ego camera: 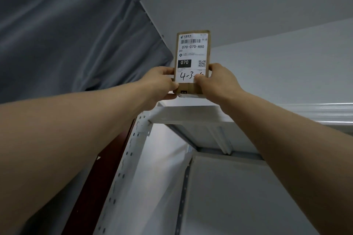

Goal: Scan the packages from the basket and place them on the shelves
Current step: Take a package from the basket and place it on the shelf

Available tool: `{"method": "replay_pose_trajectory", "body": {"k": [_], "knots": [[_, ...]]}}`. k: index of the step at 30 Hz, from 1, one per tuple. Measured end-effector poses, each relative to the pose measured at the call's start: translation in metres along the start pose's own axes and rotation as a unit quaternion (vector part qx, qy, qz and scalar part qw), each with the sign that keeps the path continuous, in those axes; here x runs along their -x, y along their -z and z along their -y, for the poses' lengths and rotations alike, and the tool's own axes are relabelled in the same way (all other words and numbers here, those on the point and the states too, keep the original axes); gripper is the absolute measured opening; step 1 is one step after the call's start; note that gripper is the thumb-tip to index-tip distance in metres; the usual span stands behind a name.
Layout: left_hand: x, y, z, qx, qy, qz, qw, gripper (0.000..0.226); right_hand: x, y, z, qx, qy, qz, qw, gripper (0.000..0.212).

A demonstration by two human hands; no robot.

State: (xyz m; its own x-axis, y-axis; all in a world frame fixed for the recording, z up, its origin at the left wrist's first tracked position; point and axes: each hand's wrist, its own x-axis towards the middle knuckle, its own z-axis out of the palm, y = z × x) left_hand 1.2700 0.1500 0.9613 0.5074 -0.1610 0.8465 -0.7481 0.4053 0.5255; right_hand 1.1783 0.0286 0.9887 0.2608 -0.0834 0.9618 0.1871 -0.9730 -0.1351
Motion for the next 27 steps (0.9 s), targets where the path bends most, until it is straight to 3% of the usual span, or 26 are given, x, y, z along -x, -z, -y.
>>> {"method": "replay_pose_trajectory", "body": {"k": [9, 13, 15, 17, 27], "knots": [[-0.08, 0.034, 0.066, -0.124, -0.01, 0.025, 0.992, 0.031, -0.044, -0.082, -0.015, 0.161, -0.039, 0.012, 0.986, 0.034], [-0.097, 0.034, 0.093, -0.232, -0.052, -0.009, 0.971, 0.017, -0.05, -0.099, -0.023, 0.236, -0.067, 0.03, 0.969, 0.016], [-0.099, 0.037, 0.102, -0.27, -0.071, -0.03, 0.96, 0.037, -0.054, -0.104, -0.024, 0.258, -0.073, 0.035, 0.963, 0.018], [-0.101, 0.04, 0.108, -0.306, -0.093, -0.045, 0.946, 0.04, -0.058, -0.109, -0.023, 0.262, -0.077, 0.037, 0.961, 0.023], [-0.1, 0.046, 0.12, -0.302, -0.125, -0.059, 0.943, 0.022, -0.057, -0.12, -0.027, 0.301, -0.079, 0.01, 0.95, 0.03]]}}
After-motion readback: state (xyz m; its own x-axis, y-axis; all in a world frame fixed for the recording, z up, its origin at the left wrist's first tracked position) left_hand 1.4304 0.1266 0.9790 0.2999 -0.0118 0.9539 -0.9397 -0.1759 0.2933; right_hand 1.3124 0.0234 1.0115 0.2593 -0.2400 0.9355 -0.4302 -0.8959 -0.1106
